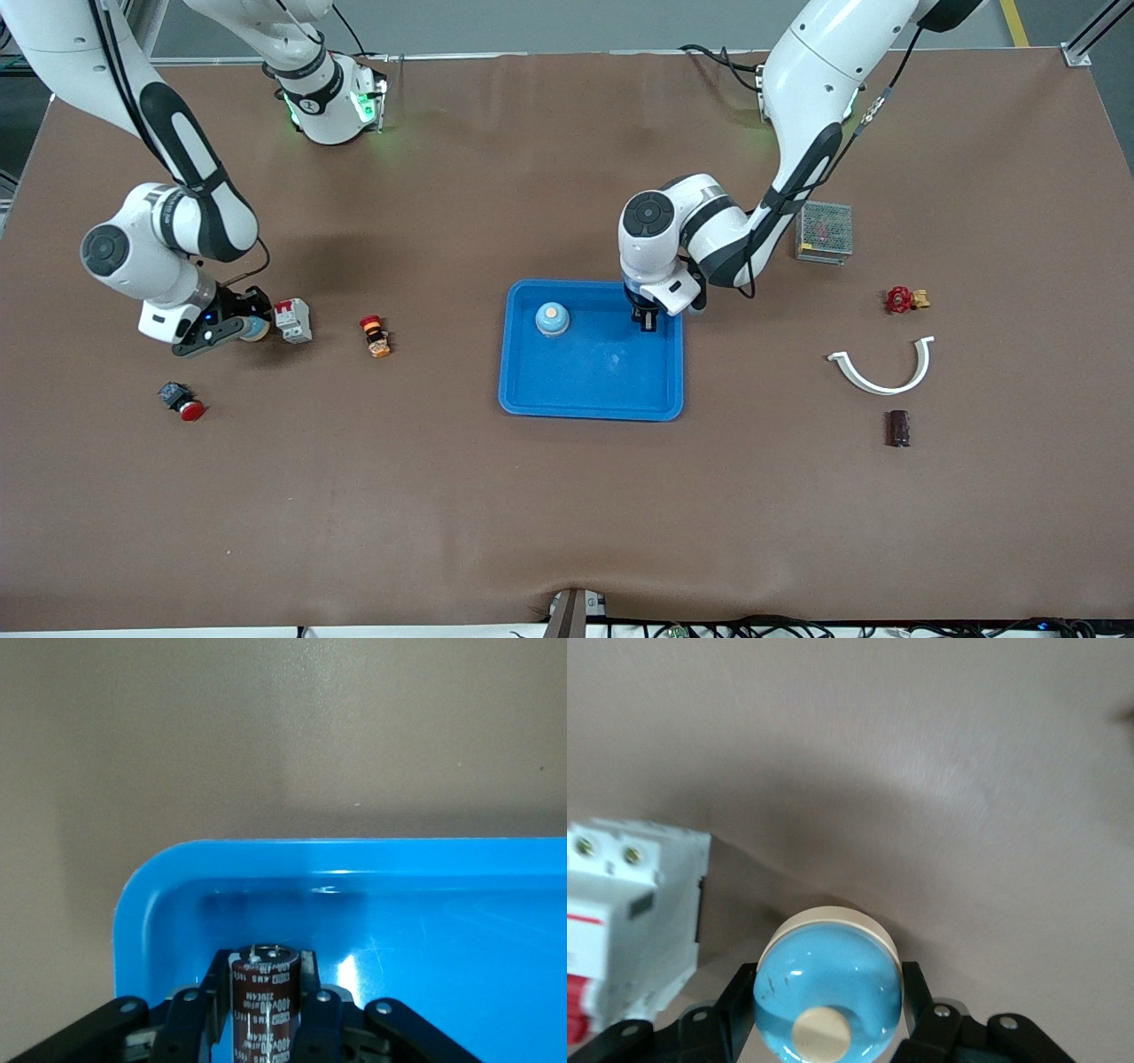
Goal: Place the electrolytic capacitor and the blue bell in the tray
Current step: 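Release the capacitor in the tray while the right gripper carries the bell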
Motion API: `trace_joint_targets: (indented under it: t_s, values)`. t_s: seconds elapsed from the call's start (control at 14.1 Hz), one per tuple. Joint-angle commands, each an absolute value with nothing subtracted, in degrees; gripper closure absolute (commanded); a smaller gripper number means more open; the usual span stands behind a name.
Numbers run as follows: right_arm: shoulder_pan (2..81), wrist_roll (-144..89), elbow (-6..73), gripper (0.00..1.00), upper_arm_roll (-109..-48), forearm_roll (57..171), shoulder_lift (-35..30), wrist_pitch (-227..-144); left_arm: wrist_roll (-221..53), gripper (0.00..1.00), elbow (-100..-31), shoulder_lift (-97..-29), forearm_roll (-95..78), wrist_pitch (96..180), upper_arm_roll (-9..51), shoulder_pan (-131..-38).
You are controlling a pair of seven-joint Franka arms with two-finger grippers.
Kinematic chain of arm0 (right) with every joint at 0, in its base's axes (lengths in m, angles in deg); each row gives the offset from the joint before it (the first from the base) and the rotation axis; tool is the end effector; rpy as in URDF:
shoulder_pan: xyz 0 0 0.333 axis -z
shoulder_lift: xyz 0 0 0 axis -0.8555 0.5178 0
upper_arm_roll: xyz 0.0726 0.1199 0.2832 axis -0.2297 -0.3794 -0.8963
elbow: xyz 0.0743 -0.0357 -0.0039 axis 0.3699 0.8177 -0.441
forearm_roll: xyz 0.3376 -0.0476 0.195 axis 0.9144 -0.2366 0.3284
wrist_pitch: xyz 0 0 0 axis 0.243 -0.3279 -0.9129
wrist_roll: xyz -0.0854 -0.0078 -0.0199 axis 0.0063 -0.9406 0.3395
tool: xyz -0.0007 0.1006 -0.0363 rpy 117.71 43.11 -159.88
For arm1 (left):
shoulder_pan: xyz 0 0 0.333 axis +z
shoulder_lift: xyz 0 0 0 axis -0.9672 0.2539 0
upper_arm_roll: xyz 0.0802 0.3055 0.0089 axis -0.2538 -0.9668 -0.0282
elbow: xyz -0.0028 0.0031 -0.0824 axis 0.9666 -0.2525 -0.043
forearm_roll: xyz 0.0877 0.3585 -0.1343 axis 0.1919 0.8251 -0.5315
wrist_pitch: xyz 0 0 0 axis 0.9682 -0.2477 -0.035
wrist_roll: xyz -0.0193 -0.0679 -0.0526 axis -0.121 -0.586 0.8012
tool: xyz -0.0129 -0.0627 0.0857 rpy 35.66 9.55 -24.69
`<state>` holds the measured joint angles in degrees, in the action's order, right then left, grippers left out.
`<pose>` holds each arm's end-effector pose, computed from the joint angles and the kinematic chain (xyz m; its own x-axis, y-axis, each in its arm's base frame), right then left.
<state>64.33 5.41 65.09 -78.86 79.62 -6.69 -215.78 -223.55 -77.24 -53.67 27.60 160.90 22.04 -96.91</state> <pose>0.5164 -0.0979 0.1976 0.8994 0.4322 -0.0658 0.4302 -0.9017 -0.0428 0.4661 -0.3998 0.1791 0.0531 0.9937 0.0984 0.9973 -0.0577 0.0447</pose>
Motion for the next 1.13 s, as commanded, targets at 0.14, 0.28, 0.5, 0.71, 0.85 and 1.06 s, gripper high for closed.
trace_joint_targets:
  t_s: [0.14, 0.28, 0.5, 0.71, 0.85, 1.06]
  values:
    - [60.5, 0.1, 44.7, 0.42, -78.6, 85.2, -6.6, -191.8, -225.0, 0.0, -75.1, -53.6, 29.4, 160.3, 21.4, -96.7]
    - [57.6, -7.8, 39.1, 0.42, -78.6, 85.1, -6.0, -187.4, -223.9, 0.0, -72.4, -54.5, 29.5, 156.3, 21.5, -95.6]
    - [52.6, -20.5, 34.9, 0.42, -78.6, 85.2, -6.0, -183.6, -223.0, 0.0, -67.5, -54.8, 28.3, 149.2, 21.8, -95.3]
    - [46.3, -34.3, 34.7, 0.42, -78.7, 87.0, -6.0, -183.5, -220.2, 0.0, -67.1, -56.2, 27.0, 147.8, 22.3, -93.5]
    - [43.0, -40.4, 34.2, 0.42, -78.7, 89.9, -6.0, -183.8, -214.2, 0.0, -66.9, -58.0, 23.2, 146.5, 22.2, -92.4]
    - [37.0, -50.8, 31.5, 0.42, -78.6, 90.9, -4.5, -184.4, -205.4, 0.0, -63.7, -58.4, 19.1, 141.3, 22.2, -89.5]
